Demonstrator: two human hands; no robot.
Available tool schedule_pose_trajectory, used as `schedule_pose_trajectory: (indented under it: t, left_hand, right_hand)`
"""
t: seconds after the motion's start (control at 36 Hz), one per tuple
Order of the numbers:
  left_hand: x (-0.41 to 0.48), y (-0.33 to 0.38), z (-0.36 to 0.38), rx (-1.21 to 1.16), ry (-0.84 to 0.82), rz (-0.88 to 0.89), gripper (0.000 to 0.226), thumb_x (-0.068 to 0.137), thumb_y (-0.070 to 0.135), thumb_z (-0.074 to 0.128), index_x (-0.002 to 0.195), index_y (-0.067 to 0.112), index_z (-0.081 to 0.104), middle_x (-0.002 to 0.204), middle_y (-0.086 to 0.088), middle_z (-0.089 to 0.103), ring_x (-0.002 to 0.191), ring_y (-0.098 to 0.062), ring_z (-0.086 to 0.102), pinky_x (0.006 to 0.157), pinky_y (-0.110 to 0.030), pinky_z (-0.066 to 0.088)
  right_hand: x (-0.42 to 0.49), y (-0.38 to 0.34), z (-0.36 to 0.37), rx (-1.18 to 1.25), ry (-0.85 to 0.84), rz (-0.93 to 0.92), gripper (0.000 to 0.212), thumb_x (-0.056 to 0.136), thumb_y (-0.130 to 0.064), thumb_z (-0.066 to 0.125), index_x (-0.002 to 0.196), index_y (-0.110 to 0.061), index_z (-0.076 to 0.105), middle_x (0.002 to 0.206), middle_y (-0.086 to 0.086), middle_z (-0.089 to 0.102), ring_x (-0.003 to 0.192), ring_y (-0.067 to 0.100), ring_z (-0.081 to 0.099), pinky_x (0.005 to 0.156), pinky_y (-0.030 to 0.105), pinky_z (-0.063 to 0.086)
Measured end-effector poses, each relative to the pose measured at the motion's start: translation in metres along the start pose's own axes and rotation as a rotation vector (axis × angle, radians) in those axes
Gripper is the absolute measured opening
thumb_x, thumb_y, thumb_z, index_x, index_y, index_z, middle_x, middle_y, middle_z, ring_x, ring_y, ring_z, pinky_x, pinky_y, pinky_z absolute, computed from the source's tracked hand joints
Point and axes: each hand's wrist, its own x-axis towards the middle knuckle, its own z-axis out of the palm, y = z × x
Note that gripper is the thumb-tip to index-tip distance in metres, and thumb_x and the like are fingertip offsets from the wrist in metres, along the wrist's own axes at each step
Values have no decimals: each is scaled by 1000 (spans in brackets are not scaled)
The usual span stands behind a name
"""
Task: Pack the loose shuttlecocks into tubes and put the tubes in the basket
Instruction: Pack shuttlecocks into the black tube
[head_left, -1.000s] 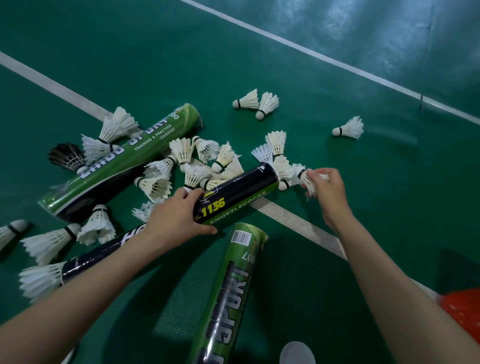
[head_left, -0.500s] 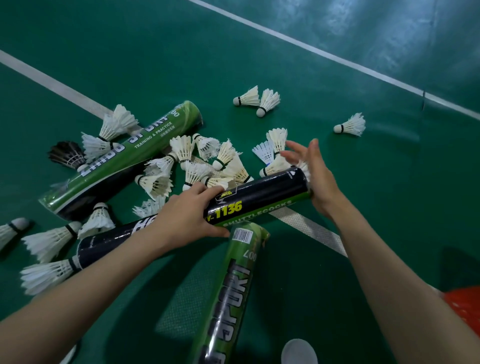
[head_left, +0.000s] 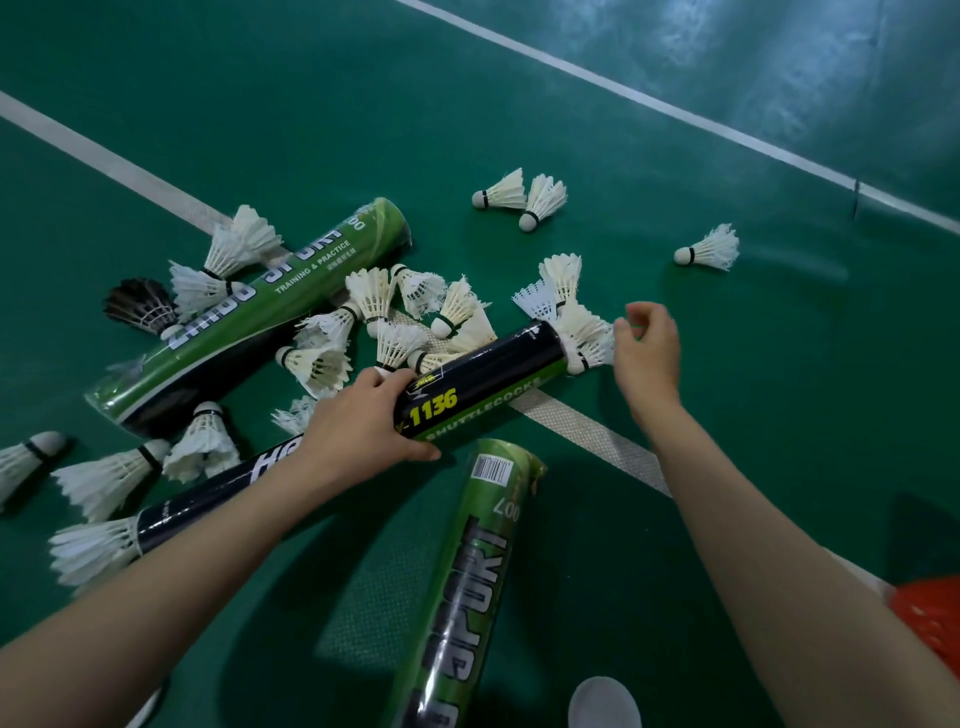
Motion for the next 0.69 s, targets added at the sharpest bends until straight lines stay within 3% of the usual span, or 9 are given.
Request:
schedule_pose_trajectory:
  t: [0.08, 0.17, 0.25, 0.31, 0.36, 0.47, 0.53, 0.69]
  left_hand:
    - [-3, -2, 0, -2, -9, -8, 97, 64, 66, 73, 143, 30, 31, 120, 0, 47, 107, -21, 54, 88, -37, 48]
    - [-5, -3, 1, 3, -18, -8, 96, 64, 66, 73, 143, 31, 31, 122, 0, 47, 108, -22, 53, 88, -36, 47]
    - [-5, -5, 0, -9, -22, -10, 96, 64, 66, 73, 143, 31, 31, 121, 1, 47, 108, -21, 53, 88, -35, 47]
    - [-5, -6, -1, -6, -22, -13, 96, 64, 66, 73, 143, 31, 30, 120, 1, 47, 107, -21, 53, 87, -35, 47]
    - [-5, -7, -1, -6, -18, -16, 97, 64, 67, 73, 143, 30, 30, 120, 1, 47, 107, -21, 53, 87, -36, 47]
    - [-6, -7, -2, -9, -23, -22, 99, 63, 67, 72, 144, 30, 29, 121, 0, 47, 108, -22, 53, 87, -36, 48]
    - [-6, -6, -3, 1, -27, -21, 99, 64, 67, 72, 144, 29, 28, 121, 0, 46, 108, -22, 52, 86, -35, 47]
    - [-9, -3, -3, 16, -40, -17, 98, 64, 67, 72, 144, 30, 28, 119, 0, 46, 107, -21, 51, 86, -34, 46]
  right_hand:
    - [3, 9, 7, -206, -181, 13, 54, 94, -15, 54, 144, -12, 33, 148, 9, 35, 137, 28, 30, 114, 42, 25]
    - [-2, 15, 11, -237, -259, 89, 62, 92, -11, 58, 147, -12, 28, 148, 12, 30, 132, 31, 36, 108, 37, 30]
    - [-9, 19, 8, -173, -187, 120, 54, 92, -7, 58, 140, -12, 35, 138, 11, 38, 115, 27, 49, 89, 27, 37]
    - [-11, 22, 4, -149, -196, 119, 42, 92, -9, 59, 132, -11, 44, 114, 5, 53, 98, 21, 53, 81, 27, 39]
    - [-10, 24, -1, -123, -244, 130, 37, 91, -12, 62, 126, -10, 51, 89, -5, 51, 88, 17, 51, 77, 27, 37]
    - [-8, 20, -14, -99, -301, 85, 20, 92, -15, 59, 110, -19, 62, 84, -2, 54, 76, 14, 51, 68, 26, 40]
    - [-7, 15, -20, -11, -295, 68, 14, 92, -13, 57, 98, -22, 66, 88, 3, 61, 79, 17, 53, 71, 29, 43]
    - [-11, 7, -28, 30, -294, 12, 15, 96, -18, 54, 104, -16, 67, 87, -5, 60, 77, 10, 53, 70, 25, 44]
